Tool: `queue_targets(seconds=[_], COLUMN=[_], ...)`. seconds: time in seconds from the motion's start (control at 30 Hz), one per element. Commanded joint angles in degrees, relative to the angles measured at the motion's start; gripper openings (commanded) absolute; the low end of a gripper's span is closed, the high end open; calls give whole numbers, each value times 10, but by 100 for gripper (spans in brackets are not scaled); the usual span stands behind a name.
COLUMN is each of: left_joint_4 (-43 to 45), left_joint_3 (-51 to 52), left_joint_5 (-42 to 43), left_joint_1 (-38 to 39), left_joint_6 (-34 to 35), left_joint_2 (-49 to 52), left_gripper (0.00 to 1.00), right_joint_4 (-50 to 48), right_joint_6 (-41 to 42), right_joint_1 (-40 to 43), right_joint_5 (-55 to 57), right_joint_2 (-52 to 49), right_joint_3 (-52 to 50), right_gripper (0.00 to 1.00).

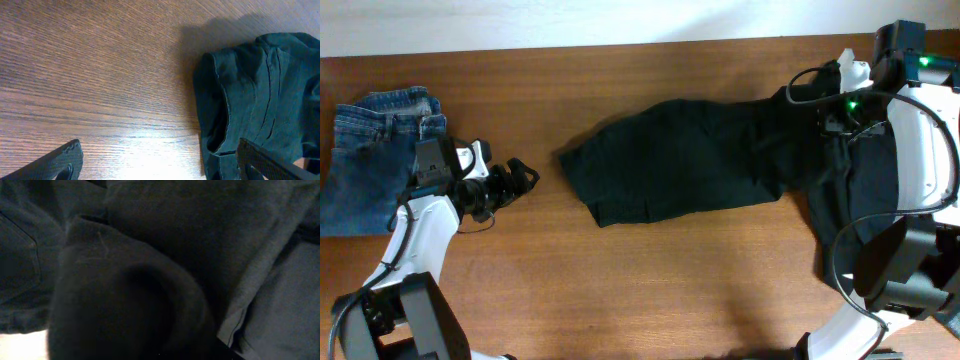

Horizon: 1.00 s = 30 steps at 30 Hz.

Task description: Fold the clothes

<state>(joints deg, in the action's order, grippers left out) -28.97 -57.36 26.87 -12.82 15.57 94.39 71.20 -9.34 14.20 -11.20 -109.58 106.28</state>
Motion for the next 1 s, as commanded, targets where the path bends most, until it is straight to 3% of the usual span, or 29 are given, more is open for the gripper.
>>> queue_targets(seconds=[0.0,0.53,0.63,0.77,0.8,0.87,0.93,0.97], left_joint_4=[0,0,0,0,0,0,0,0], left_joint_3=[-6,-6,-6,-6,-6,-6,-6,-6], left_joint_5=[-4,-4,-4,-4,-4,-4,-4,-4], left_joint_1=[0,0,0,0,0,0,0,0], left_joint_6=[-12,-11,-12,-12,-12,-11,-11,-12], left_joint_2=[-13,-13,-13,-13,-13,-13,-13,-13], left_gripper=[97,98,98,98,98,98,98,98], right_joint_4=[0,0,0,0,0,0,0,0], right_joint_6=[-3,-3,-3,-3,-3,-3,-3,-3], right_joint_1=[-3,-3,-3,-3,-3,-3,-3,-3], right_joint_5=[-5,-5,-5,-5,-5,-5,-5,-5], right_joint_2=[5,5,5,5,5,5,5,5], right_joint_3=[5,5,5,5,5,5,5,5], right_gripper=[42,46,54,53,35,13,14,21])
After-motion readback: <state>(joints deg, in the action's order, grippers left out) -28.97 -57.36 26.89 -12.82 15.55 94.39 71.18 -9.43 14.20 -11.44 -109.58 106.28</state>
